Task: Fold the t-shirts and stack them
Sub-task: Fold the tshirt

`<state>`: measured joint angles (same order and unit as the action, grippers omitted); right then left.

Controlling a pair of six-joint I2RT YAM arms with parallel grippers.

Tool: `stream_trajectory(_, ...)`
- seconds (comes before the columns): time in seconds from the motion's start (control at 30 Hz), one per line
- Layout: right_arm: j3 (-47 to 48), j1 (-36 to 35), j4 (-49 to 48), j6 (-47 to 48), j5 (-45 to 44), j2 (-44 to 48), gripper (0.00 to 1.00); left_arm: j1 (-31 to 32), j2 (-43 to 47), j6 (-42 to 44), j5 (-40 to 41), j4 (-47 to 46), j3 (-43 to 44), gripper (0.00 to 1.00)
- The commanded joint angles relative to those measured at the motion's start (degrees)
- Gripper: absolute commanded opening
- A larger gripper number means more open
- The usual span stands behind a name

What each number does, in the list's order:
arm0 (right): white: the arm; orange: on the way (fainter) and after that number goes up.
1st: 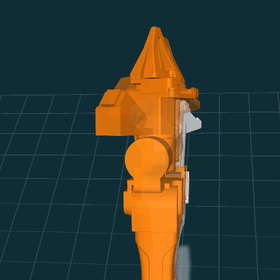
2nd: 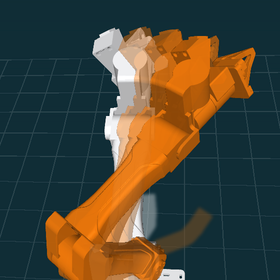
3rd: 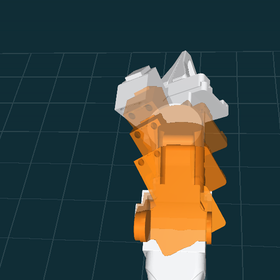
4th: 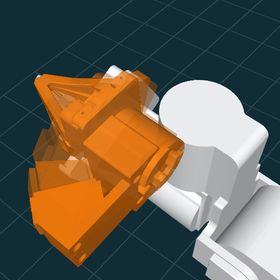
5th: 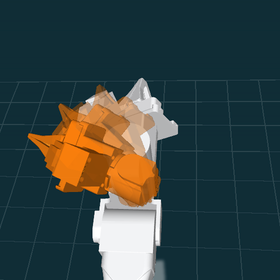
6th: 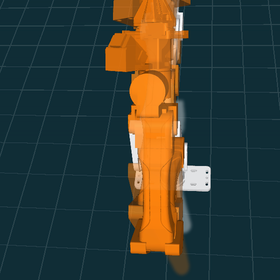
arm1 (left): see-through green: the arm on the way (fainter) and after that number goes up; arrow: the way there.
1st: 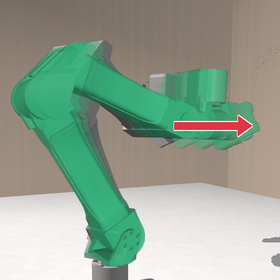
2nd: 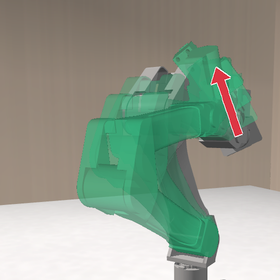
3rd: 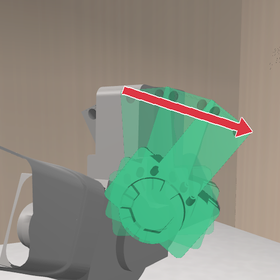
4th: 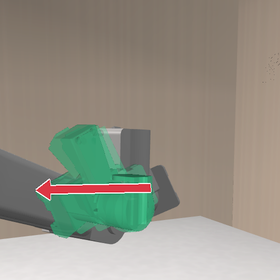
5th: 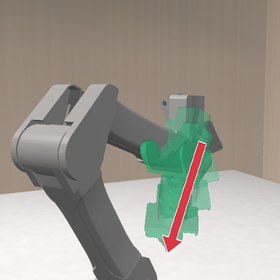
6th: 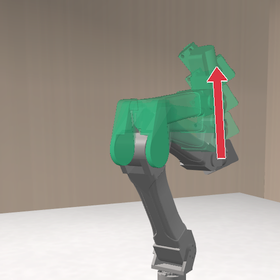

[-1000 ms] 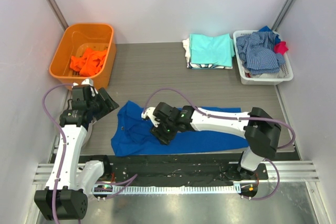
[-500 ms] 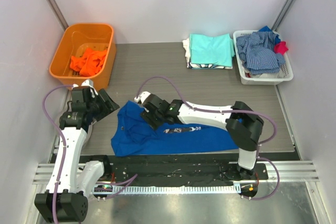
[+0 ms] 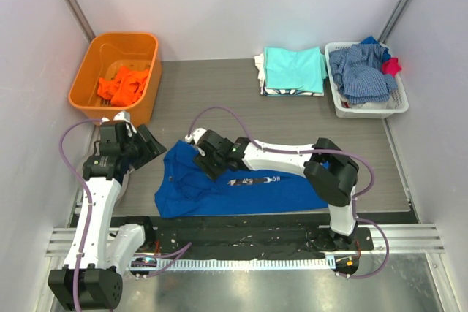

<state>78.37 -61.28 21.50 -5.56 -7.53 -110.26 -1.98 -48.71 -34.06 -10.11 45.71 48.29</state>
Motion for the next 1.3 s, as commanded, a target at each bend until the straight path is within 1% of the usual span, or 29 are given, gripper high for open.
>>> stream_trajectory(0.0,-2.2,-0.2,-1.4,1.3,6.7,6.5,0.64,-0.3,0.5,0.3,-0.5,-0.4,0.7,0.61)
stream_trajectory(0.03,-2.8,-0.2,-1.2,1.6,10.2,7.0,0.64,-0.3,0.6,0.1,-0.6,-0.4,0.7,0.61)
stream_trajectory(0.13,-3.7,-0.3,1.2,2.4,16.0,8.0,0.64,-0.3,0.8,0.1,-0.5,-0.4,0.6,0.61)
stream_trajectory(0.23,-5.7,-0.9,1.7,2.7,18.4,9.7,0.64,-0.3,1.2,0.1,-0.3,0.0,0.4,0.61)
stream_trajectory(0.4,-7.9,-1.5,2.8,2.7,25.3,13.0,0.64,-0.3,1.5,0.1,-0.2,0.1,0.2,0.61)
stream_trajectory(0.5,-8.4,-1.5,5.1,2.7,27.4,14.4,0.64,-0.3,1.6,-0.1,-0.3,0.1,0.2,0.61)
stream_trajectory(0.57,-9.4,-1.4,6.2,2.7,27.2,15.3,0.65,-0.3,1.5,-0.1,-0.3,-0.1,0.2,0.61)
stream_trajectory(0.67,-11.3,-1.4,5.5,1.7,23.8,18.0,0.64,-0.3,1.5,-0.3,-0.5,-0.2,0.2,0.61)
stream_trajectory(0.7,-11.7,-1.4,5.0,1.4,20.0,18.7,0.64,-0.4,1.4,-0.3,-0.7,-0.1,0.3,0.61)
stream_trajectory(0.8,-12.8,-1.5,2.2,-0.7,13.3,21.7,0.64,-0.4,1.3,-0.3,-0.8,-0.2,0.5,0.61)
stream_trajectory(0.87,-12.5,-1.3,0.7,-2.3,3.9,22.5,0.65,-0.3,1.5,-0.4,-1.0,-0.4,0.7,0.61)
stream_trajectory(0.93,-11.1,-0.6,0.7,-3.1,-2.6,22.5,0.65,-0.3,1.3,-0.7,-1.8,-0.7,0.5,0.61)
stream_trajectory(1.03,-10.3,0.3,1.2,-4.8,-5.6,21.9,0.65,-0.3,0.5,-2.1,-4.8,-4.0,-0.8,0.61)
stream_trajectory(1.07,-10.3,0.5,1.4,-5.8,-7.9,21.9,0.65,-0.2,0.0,-3.7,-5.7,-7.0,-1.5,0.61)
stream_trajectory(1.13,-10.8,1.0,1.8,-7.3,-11.3,22.6,0.66,-0.3,-1.4,-5.1,-6.8,-9.7,-3.5,0.58)
stream_trajectory(1.17,-11.4,1.9,2.9,-8.2,-14.8,22.9,0.67,-0.2,-3.4,-5.8,-7.4,-11.8,-3.8,0.58)
stream_trajectory(1.23,-12.5,3.4,4.3,-11.8,-17.8,24.5,0.7,0.0,-5.2,-7.3,-7.6,-13.8,-4.7,0.56)
stream_trajectory(1.27,-14.5,4.3,4.9,-13.1,-19.0,25.3,0.72,0.1,-6.9,-7.7,-7.4,-15.8,-5.0,0.55)
